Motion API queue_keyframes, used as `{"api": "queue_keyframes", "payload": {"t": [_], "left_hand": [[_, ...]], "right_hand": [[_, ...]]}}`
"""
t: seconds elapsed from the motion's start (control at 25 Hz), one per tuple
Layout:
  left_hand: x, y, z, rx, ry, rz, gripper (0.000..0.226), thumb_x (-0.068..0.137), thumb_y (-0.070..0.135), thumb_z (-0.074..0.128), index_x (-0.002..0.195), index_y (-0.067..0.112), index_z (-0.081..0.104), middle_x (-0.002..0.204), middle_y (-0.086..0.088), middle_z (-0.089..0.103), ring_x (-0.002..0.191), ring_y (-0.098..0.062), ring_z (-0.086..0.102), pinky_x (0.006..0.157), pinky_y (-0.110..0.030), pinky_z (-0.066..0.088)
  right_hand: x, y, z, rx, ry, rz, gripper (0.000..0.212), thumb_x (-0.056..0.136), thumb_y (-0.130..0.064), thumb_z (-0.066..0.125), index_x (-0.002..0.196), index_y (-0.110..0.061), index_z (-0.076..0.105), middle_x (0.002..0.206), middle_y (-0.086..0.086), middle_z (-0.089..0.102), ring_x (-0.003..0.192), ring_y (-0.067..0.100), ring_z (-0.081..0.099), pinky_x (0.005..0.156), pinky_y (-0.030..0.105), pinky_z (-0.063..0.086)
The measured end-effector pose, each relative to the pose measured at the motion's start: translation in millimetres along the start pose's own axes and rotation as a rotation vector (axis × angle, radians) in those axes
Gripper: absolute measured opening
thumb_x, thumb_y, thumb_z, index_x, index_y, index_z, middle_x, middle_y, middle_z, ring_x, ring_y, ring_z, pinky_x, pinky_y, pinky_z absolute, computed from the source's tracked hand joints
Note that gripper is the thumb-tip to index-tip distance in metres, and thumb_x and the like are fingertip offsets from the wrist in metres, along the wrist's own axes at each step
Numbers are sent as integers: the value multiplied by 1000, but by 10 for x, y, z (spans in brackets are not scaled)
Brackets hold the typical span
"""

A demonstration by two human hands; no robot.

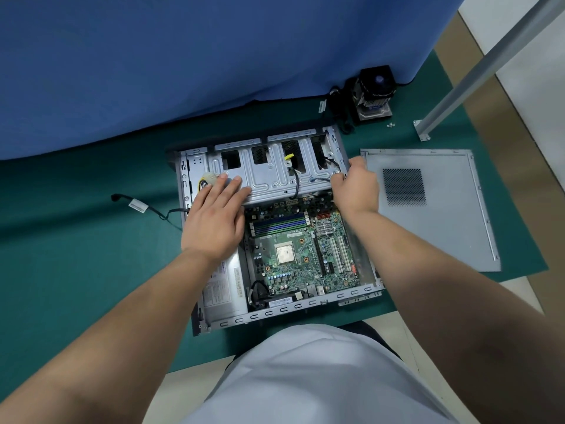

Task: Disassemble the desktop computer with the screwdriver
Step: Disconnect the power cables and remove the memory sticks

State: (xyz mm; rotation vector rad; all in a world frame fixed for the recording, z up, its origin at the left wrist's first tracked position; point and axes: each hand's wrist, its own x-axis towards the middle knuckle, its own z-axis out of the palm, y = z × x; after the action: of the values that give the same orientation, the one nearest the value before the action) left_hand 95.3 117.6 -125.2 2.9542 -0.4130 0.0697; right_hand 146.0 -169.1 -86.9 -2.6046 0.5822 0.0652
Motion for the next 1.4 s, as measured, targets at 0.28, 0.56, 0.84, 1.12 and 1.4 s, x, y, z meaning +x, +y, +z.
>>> {"api": "queue_keyframes", "payload": {"t": [0.28, 0.56, 0.84, 1.12, 1.4], "left_hand": [[1, 9, -11, 0, 3, 0, 50, 103, 39, 32, 153, 33, 41, 163, 5, 38, 157, -15, 17, 128, -37, 6], [3, 5, -18, -9, -2, 0, 52, 102, 39, 32, 153, 34, 41, 163, 6, 38, 157, -15, 17, 128, -38, 7], [21, -5, -1, -34, 1, -1, 51, 101, 39, 32, 151, 34, 43, 162, 5, 40, 157, -16, 19, 127, -40, 11], [1, 15, -13, -26, 10, 26, 49, 104, 40, 31, 150, 30, 46, 161, 3, 42, 156, -19, 22, 127, -41, 11], [368, 401, -63, -122, -2, 0, 38, 106, 39, 41, 141, 29, 52, 154, 4, 50, 151, -25, 31, 123, -47, 21]], "right_hand": [[261, -88, -251, -288, -214, -132, 7, 96, -10, 53, 95, -4, 51, 88, 13, 56, 77, 31, 56, 64, 36, 46], [308, -145, -151, -453, -196, -191, 18, 90, 1, 53, 108, 1, 55, 82, 13, 56, 82, 39, 62, 60, 37, 43], [253, -3, -94, -301, -193, -151, 21, 101, -7, 41, 120, 0, 47, 100, 21, 69, 78, 35, 59, 61, 36, 40], [-105, 333, -104, 136, -390, -11, 67, 106, -60, 23, 156, -15, 26, 139, 20, 59, 126, 39, 57, 103, 46, 45], [344, 843, -413, 209, -390, 39, 29, 105, -40, 46, 111, -22, 68, 116, 4, 70, 105, 25, 66, 95, 36, 50]]}}
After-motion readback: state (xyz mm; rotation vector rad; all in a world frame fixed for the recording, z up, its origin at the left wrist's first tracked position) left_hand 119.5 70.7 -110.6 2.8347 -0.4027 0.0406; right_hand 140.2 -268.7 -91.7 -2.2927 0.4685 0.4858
